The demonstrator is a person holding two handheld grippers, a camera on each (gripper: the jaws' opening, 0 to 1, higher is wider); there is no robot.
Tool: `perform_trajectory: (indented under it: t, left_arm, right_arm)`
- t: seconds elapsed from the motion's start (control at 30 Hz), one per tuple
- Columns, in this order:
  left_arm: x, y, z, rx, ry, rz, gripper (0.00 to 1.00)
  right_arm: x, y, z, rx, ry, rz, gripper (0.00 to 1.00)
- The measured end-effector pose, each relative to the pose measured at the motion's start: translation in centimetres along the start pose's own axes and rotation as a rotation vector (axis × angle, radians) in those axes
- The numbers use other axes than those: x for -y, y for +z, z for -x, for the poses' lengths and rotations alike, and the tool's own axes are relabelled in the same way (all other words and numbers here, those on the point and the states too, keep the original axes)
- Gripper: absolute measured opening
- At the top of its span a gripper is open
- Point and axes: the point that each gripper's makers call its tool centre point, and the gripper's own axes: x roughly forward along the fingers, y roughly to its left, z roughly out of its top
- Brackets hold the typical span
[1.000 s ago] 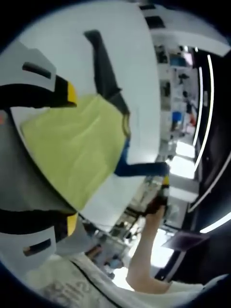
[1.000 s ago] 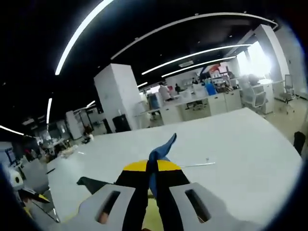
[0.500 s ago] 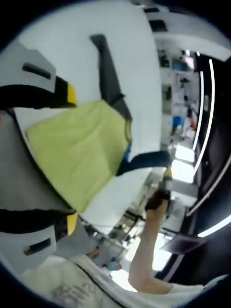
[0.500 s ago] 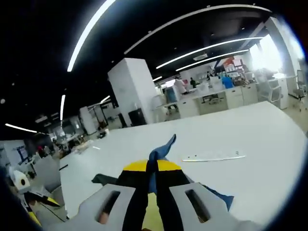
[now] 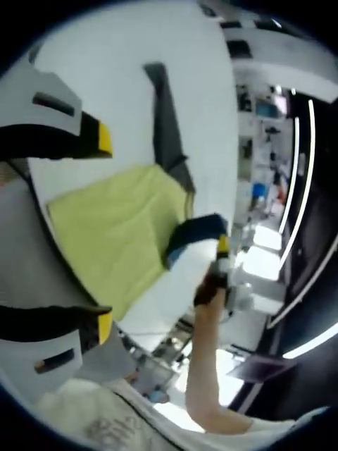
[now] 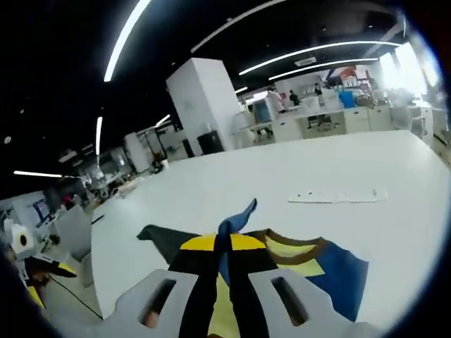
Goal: Fold the garment on the visible template until the final outline fits inside the template.
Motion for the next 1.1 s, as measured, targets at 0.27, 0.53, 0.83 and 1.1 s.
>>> perform_trajectory:
  t: [0.27,0.53,0.83,1.1]
  left_arm:
    - [-0.5,-0.8,0.3,-0.01,0.014,0.017,0.81]
    - [-1.3,-0.6,0.8,-0.002,0.029,0.026,0.82]
    - [-1.9,-1.0,0.9,-0.003,0.041,0.047,0.81]
    - [-2.0,-1.3,1.0,-0.006,0.047,0.054,0.81]
  right_arm:
    - [-0.5,-2.8,-1.8,-0.04,0.002,-0.021,0.05]
    - [-2.1,-5.0,-3.3,-0.081,0.021,-0.015,0.05]
    - [-2.8,-7.4,-4.8,-0.136,0.026,0.01,0.05]
    - [-3.2,-9.1,-6.0,-0.167,0.042,0.04,0.06]
